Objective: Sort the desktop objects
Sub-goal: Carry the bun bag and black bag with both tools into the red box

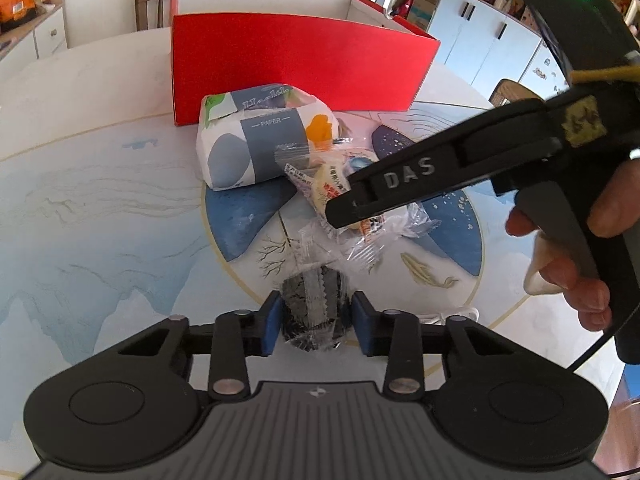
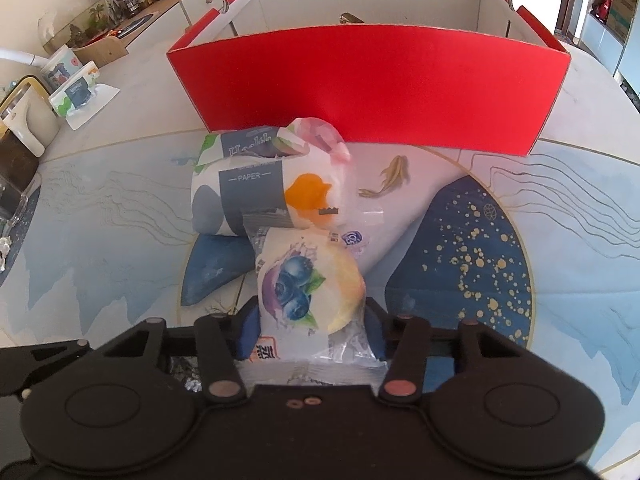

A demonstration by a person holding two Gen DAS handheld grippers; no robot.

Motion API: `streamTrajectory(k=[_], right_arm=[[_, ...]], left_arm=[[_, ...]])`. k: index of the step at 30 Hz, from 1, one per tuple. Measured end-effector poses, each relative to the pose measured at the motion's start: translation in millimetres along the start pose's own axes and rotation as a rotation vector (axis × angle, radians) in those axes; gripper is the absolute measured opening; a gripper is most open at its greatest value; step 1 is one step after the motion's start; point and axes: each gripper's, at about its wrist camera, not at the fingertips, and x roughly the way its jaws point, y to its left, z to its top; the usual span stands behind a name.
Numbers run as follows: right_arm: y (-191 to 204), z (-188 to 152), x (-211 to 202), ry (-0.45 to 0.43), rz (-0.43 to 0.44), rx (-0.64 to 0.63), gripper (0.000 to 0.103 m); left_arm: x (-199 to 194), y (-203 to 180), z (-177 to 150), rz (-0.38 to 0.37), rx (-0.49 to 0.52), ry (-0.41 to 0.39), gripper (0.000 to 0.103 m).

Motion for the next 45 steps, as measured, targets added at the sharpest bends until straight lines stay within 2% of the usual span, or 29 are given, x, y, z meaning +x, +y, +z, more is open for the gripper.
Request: streamTrajectory(k=[16, 32, 45], right_arm=[[-16.4, -3.2, -37.3, -0.040, 0.024, 0.094, 0.051], [-16.7, 2.9, -71.8, -0.090, 0.016, 0.101, 0.051], [-23.6, 21.6, -107.8, -0.155, 0.024, 0.092, 0.051]], left_arm=[[-17.4, 7.8, 11.5, -0.038, -0.045, -0.040, 0.031], [-46.8, 7.5, 55.3, -0.044, -0.054, -0.151, 0.031], [-69.0, -0.6, 89.5, -0.082, -0.042, -0.220, 0.031]])
